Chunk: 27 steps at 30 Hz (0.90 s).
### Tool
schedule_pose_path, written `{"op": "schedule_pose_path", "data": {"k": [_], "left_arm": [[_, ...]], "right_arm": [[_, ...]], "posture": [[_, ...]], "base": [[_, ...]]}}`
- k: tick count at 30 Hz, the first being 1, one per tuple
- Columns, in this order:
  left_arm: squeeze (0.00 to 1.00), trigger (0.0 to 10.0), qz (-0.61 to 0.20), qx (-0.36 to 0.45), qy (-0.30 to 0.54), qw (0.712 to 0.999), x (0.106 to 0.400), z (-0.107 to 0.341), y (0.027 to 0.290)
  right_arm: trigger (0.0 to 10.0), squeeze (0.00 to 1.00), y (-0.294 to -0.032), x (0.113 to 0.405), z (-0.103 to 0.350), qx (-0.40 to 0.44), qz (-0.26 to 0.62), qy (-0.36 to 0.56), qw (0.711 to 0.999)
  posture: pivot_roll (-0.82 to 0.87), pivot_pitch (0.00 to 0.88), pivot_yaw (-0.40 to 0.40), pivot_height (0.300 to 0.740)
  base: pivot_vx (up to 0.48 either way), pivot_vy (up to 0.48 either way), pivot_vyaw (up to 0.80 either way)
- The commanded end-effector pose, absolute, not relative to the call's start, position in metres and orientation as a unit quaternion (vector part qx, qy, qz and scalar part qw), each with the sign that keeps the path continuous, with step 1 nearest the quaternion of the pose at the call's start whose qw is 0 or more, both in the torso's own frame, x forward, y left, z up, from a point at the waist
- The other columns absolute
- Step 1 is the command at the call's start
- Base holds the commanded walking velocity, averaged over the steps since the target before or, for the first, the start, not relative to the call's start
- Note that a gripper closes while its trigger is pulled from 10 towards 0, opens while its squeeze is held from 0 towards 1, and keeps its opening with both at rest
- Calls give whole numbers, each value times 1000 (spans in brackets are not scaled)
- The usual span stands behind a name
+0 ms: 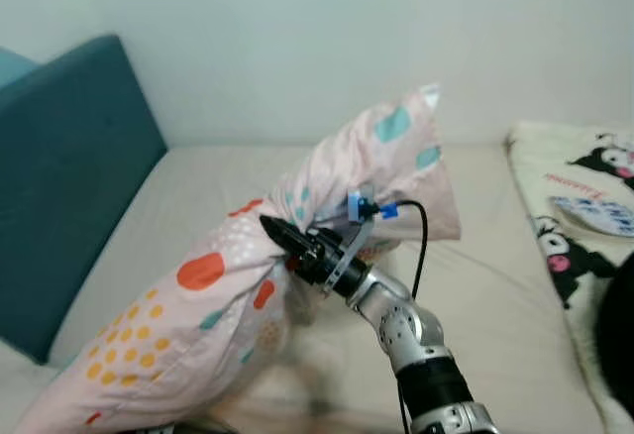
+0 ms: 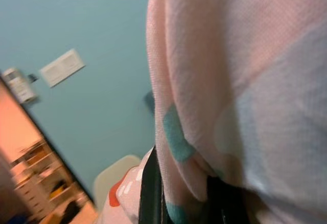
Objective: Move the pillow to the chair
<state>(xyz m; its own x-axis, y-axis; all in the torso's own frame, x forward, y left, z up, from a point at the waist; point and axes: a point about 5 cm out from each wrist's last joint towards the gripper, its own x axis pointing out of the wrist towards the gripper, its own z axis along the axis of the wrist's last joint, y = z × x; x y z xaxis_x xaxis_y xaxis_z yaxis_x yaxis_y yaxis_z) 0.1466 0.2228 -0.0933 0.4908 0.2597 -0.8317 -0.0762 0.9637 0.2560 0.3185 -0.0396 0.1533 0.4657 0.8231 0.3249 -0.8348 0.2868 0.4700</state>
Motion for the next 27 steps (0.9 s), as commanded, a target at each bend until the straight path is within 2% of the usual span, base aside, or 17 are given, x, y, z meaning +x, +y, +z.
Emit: {"op": "schedule_pose_path", "data": {"k": [1,27], "left_arm": [[0,10000,95,102,504,852,142,-94,227],[0,10000,91,97,504,853,142,-95,224]], "right_arm": [[10000,0,-18,312,175,324,547,-53,770],[10000,0,-21,312,176,324,548,-53,770]], "posture": [[-46,19,60,740],[-48,16,55,740]], "base": [[0,0,800],[0,0,800]]}}
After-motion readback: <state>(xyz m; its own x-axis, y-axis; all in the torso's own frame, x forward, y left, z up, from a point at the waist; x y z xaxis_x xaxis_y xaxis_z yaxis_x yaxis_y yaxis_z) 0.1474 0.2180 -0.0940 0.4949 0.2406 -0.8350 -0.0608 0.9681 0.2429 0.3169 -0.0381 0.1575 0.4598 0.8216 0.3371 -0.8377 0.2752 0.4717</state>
